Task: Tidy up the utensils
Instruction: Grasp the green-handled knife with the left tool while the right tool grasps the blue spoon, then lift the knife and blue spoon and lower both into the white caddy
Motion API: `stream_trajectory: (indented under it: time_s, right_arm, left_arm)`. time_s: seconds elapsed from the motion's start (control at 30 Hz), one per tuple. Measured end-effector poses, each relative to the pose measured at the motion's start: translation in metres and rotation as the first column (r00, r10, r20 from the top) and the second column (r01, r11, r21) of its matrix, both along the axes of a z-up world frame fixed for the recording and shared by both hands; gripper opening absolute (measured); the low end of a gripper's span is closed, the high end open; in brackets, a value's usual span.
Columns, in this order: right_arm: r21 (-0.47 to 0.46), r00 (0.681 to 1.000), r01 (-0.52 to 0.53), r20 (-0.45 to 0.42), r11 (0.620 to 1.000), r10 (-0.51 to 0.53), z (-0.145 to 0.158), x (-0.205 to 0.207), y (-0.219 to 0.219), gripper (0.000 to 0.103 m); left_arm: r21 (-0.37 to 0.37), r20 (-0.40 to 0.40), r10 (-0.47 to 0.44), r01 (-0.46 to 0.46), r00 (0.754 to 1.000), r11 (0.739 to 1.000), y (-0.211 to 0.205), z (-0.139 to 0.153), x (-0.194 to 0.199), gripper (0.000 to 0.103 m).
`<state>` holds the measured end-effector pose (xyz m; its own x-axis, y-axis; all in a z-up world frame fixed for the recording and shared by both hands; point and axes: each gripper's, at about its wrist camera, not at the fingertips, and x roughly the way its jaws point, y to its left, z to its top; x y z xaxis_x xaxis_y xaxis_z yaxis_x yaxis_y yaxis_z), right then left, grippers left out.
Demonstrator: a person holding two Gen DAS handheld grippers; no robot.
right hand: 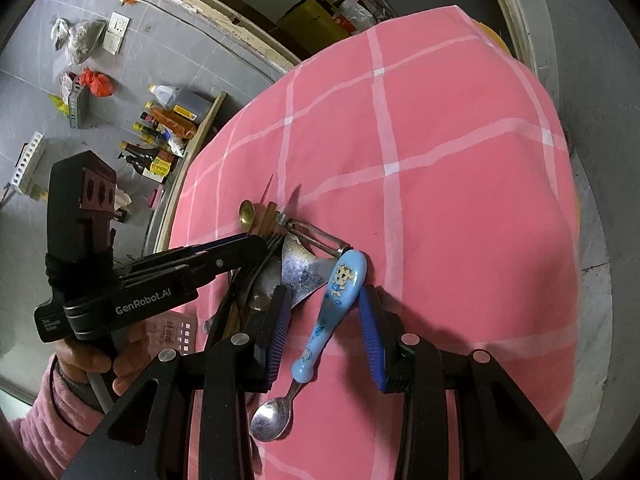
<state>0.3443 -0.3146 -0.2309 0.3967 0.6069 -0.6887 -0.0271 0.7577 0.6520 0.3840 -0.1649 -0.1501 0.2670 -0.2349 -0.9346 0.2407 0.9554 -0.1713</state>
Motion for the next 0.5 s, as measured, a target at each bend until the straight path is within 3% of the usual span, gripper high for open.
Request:
stream_trajectory:
  time_s: [0.33,0.37,0.43,0.5]
  right_arm:
    - [-0.061,1.000,0.016,-0.016,0.998,-0.017,0.001,-0.003,0.001,0.031]
    - [-0.064,1.000,0.019,-0.015,0.998,-0.020,0.001,-0.002,0.002,0.029]
    - [-0.044,0.999,0.020,-0.028,0.999,-0.021,-0.002,-0.001,0.001,0.011]
    - [-0.002,0.999,0.030,-0.044,1.000,-0.030,-0.007,-0.001,-0.002,0.010]
  left_arm:
    - [-0.033,-0.010,0.090,-0.090,0.996,0.995,0.011,-0.001,-0.006,0.018]
    - [-0.036,-0.010,0.099,-0.099,0.995,0.994,0.012,-0.001,-0.008,0.018]
    - [-0.047,-0.012,0.114,-0.114,0.993,0.992,0.012,0.001,-0.010,0.018]
    - [-0.067,-0.013,0.132,-0.132,0.991,0.989,0.016,0.001,-0.013,0.018]
